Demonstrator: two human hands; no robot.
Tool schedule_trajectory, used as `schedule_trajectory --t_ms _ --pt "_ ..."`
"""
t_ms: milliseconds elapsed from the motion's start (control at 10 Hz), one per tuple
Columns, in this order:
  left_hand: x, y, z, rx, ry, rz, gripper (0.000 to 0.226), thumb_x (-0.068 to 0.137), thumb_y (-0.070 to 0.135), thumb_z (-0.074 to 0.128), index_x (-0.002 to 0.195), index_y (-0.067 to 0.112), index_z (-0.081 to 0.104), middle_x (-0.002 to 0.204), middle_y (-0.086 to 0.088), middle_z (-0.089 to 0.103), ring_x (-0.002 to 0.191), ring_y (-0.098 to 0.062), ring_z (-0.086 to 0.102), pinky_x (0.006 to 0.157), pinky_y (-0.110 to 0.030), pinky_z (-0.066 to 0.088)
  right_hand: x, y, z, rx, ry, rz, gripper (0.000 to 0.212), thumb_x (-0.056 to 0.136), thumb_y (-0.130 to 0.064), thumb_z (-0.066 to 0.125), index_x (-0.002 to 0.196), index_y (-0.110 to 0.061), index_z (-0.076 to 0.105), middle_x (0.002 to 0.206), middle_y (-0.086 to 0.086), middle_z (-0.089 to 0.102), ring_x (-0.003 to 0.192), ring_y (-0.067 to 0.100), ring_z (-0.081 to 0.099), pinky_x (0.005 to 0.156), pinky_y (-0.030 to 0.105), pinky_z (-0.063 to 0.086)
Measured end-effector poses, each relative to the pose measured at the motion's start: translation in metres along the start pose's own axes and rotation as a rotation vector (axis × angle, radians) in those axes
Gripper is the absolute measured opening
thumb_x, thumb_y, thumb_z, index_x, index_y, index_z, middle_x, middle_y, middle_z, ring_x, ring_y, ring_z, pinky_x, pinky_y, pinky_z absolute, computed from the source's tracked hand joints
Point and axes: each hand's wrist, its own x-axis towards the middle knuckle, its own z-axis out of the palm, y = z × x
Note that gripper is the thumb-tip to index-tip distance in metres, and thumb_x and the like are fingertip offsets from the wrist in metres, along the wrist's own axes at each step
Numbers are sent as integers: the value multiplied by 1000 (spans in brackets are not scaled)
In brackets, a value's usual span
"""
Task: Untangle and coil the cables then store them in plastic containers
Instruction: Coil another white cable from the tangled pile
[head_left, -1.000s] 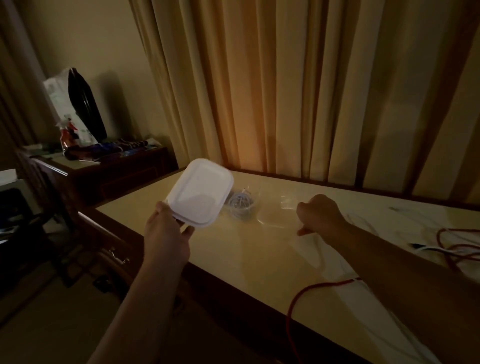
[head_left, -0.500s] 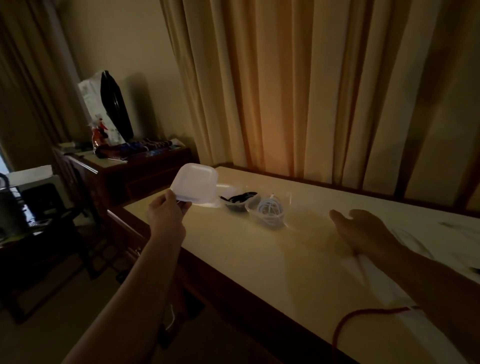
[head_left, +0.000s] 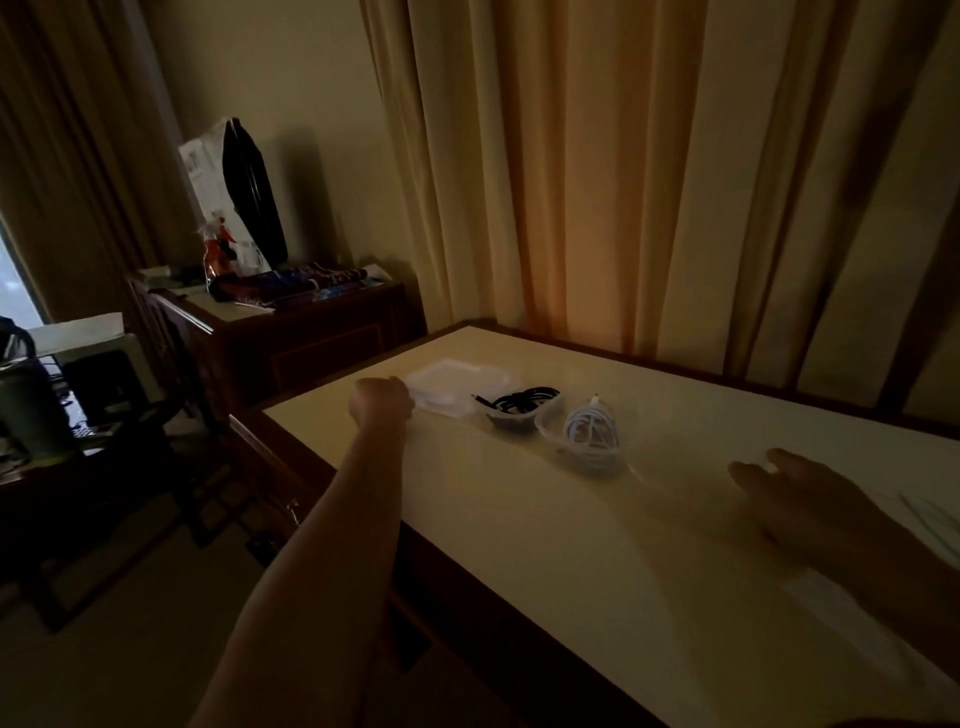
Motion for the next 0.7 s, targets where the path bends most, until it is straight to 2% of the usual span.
schedule_trajectory --t_ms 100,200,300,400,500,600,700 --pt "4 4 -1 -150 -72 -67 35 100 18 51 125 0 66 123 -20 69 115 -38 66 88 -42 55 3 2 -1 73 17 20 63 101 -49 51 156 -19 36 160 10 36 141 34 41 113 45 33" --pt "10 7 5 -77 -110 12 37 100 23 52 120 -3 68 120 -23 70 108 -39 68 85 -40 54 1 1 0 88 21 25 63 101 -48 52 155 -19 38 159 11 38 138 35 45 112 45 34" --pt "5 15 7 -15 -124 73 39 100 32 55 110 -4 69 111 -24 72 93 -36 68 73 -34 50 -3 -3 -2 79 9 20 61 102 -44 51 155 -17 37 161 12 35 142 34 40 113 45 33" --pt "-13 23 3 143 -159 146 41 105 32 46 116 -2 67 120 -20 69 109 -39 65 85 -37 49 -7 -4 -7 59 -50 4 55 105 -36 48 154 -14 36 159 15 37 141 34 40 112 42 34" --pt "-60 43 -6 135 7 340 33 106 20 44 117 2 69 121 -16 70 110 -34 63 89 -37 49 -21 -3 -19 24 -32 -40 54 107 -33 43 156 -13 32 161 12 35 143 31 38 112 37 33" --pt "-139 63 -12 -64 78 614 31 105 18 47 121 8 72 124 -9 71 114 -25 64 94 -32 47 -42 4 -34 -11 -1 -136 50 109 -30 39 156 -17 31 158 6 40 142 25 41 112 32 33" --pt "-233 81 -12 -242 -170 688 28 106 27 50 123 21 72 120 6 71 109 -10 64 97 -28 47 -67 16 -52 -29 54 -252 48 109 -31 38 155 -21 35 160 -1 39 144 19 39 118 32 27"
